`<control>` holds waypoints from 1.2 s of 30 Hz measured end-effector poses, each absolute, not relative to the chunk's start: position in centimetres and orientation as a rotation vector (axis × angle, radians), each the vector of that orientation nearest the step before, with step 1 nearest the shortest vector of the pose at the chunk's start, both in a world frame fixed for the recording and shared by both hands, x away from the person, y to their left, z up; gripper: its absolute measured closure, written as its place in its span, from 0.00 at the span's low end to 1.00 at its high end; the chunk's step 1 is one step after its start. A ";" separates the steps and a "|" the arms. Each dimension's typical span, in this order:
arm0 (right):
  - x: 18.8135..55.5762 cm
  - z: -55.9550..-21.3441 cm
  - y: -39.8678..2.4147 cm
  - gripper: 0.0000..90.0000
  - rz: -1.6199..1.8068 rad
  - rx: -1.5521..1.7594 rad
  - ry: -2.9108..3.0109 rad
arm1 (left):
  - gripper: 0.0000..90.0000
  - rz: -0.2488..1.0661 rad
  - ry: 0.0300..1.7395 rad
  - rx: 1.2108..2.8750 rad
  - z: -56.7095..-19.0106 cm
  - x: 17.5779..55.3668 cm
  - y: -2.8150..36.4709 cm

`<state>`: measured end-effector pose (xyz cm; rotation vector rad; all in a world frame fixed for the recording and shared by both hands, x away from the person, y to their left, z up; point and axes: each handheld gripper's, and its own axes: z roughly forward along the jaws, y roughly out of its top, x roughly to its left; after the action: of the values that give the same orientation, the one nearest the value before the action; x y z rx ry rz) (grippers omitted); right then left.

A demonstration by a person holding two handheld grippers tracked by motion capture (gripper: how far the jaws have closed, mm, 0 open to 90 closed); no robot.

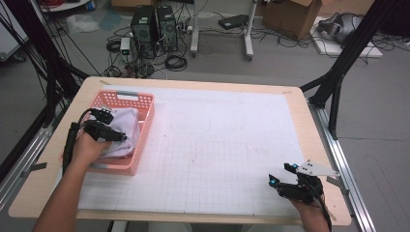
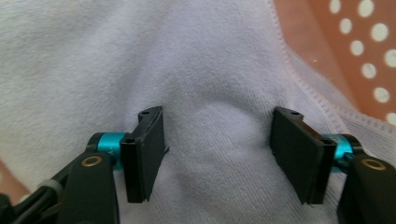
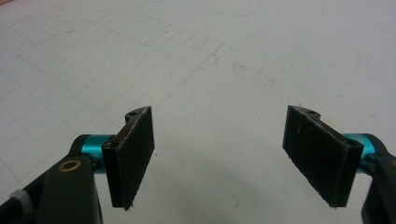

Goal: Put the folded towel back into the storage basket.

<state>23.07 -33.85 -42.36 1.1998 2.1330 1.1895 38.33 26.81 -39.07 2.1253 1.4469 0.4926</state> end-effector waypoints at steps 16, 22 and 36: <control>23.0 -41.9 -33.5 0.27 1.205 1.175 2.126 | 0.24 0.697 1.132 1.467 -34.3 30.9 31.0; 23.0 -41.9 -33.3 0.26 1.203 1.152 2.127 | 0.20 0.690 1.022 1.467 -34.6 28.5 28.8; 22.8 -41.7 -33.2 0.24 1.221 1.109 2.109 | 0.22 0.573 0.862 1.534 -37.1 26.2 20.8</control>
<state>22.82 -33.15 -41.74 1.1085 2.1086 1.2210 26.25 20.78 -37.08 1.5343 0.8621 0.5734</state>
